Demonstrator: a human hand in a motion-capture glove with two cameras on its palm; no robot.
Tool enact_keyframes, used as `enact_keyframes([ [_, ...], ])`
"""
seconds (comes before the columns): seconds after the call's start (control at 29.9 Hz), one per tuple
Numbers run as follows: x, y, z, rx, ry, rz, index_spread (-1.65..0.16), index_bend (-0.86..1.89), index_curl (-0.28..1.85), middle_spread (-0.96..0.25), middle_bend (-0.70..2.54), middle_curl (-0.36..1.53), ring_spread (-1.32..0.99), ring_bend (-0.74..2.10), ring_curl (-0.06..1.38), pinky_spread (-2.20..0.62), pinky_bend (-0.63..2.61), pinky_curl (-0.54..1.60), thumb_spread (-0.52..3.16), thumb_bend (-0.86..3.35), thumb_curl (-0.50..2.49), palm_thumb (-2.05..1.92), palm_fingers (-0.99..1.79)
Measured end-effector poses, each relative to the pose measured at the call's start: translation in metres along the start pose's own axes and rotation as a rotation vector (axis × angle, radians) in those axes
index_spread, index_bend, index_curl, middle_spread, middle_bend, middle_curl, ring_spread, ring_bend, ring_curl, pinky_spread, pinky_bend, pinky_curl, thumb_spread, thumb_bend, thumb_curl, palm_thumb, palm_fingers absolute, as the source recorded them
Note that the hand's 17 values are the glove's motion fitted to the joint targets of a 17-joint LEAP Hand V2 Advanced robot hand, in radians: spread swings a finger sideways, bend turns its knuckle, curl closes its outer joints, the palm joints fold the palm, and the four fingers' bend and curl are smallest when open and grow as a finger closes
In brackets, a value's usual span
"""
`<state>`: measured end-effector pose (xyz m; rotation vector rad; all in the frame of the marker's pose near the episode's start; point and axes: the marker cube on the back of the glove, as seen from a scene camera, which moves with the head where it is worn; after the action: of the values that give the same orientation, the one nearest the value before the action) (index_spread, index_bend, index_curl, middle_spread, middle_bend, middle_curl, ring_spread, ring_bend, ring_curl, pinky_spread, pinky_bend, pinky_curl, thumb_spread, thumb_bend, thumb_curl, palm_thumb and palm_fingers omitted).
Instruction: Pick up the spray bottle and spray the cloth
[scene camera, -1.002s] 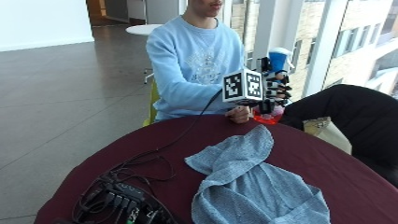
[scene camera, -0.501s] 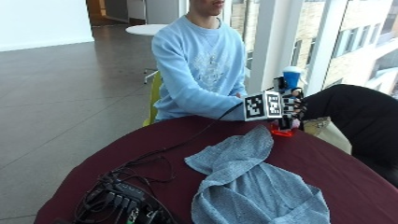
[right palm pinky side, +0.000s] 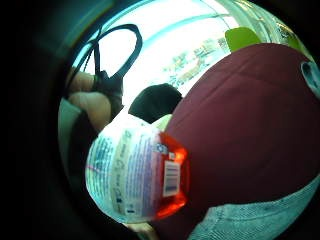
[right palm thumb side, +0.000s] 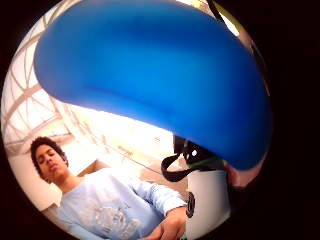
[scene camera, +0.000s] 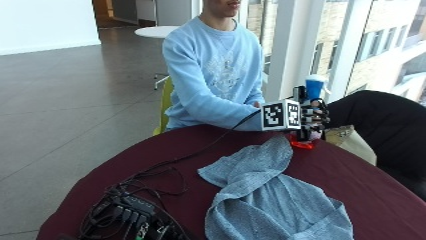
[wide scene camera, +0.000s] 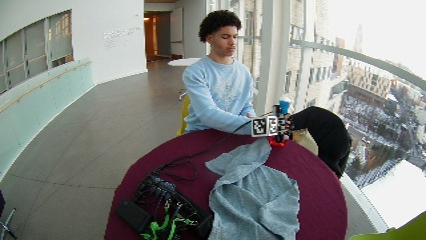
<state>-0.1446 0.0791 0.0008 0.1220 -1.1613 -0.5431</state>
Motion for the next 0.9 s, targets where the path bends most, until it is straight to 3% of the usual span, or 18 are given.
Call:
enact_keyframes([
  [0.4,-0.018,0.058,-0.111,-0.097,0.302,0.044,-0.25,0.15,0.35,-0.07,0.28,0.45,-0.04,0.36,0.36,0.12,0.18,0.35,1.06,-0.04,0.47,0.65,0.87],
  [0.9,-0.026,0.218,-0.244,-0.089,0.818,0.161,-0.29,0.16,0.35,-0.06,0.25,0.44,-0.01,0.26,0.33,0.19,0.17,0.33,1.1,-0.02,0.4,0.64,0.79],
])
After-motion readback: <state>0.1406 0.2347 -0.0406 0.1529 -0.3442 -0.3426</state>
